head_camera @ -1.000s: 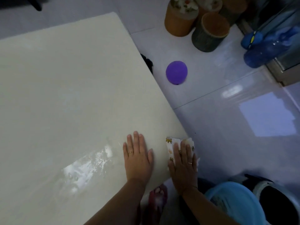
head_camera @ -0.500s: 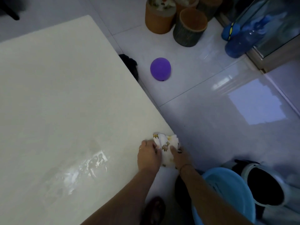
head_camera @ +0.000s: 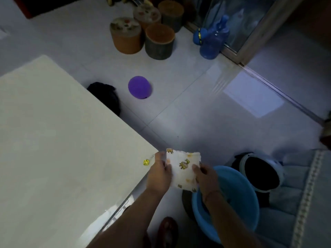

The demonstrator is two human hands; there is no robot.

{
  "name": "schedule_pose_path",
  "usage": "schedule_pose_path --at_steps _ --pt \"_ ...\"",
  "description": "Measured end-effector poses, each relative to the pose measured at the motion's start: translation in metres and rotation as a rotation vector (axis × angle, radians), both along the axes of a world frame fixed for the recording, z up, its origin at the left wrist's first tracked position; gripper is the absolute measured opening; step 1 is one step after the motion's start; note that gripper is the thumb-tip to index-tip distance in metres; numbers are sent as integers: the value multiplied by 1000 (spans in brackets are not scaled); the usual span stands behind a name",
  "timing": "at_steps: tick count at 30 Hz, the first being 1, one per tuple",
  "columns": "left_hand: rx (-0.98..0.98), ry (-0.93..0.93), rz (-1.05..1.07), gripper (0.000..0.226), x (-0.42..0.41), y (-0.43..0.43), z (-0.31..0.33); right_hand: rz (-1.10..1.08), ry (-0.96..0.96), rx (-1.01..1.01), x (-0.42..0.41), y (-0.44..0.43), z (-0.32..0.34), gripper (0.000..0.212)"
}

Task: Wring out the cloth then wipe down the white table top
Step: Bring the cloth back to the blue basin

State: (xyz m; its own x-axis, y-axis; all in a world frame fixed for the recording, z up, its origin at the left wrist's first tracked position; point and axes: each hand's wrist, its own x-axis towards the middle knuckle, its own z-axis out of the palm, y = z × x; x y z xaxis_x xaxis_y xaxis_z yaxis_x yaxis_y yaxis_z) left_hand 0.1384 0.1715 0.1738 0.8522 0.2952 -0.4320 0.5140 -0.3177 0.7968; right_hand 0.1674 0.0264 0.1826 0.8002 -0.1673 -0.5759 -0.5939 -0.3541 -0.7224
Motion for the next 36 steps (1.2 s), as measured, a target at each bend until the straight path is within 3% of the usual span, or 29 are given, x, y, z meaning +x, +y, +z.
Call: schedule_pose_path --at_steps 5,13,18,24,27,31,36 --pt "-44 -19 -155 38 -3 -62 -10 -153 -17 -11 -33 -75 -6 15" --pt "-9 24 -617 35 -47 -147 -60 -432 49 23 -126 -168 -65 9" --pt "96 104 -875 45 -82 -179 -113 -498 173 75 -176 -198 -118 37" --pt "236 165 -1110 59 -112 -202 -181 -391 218 14 -205 -222 -190 73" --pt "288 188 -1153 62 -122 -205 -209 -302 247 -60 -212 -224 -221 71" --pt "501 141 -1197 54 -128 -214 -231 -206 206 -225 -221 -217 -248 61" --pt "782 -118 -1197 37 -132 -222 -236 -53 98 -666 -236 -206 -253 66"
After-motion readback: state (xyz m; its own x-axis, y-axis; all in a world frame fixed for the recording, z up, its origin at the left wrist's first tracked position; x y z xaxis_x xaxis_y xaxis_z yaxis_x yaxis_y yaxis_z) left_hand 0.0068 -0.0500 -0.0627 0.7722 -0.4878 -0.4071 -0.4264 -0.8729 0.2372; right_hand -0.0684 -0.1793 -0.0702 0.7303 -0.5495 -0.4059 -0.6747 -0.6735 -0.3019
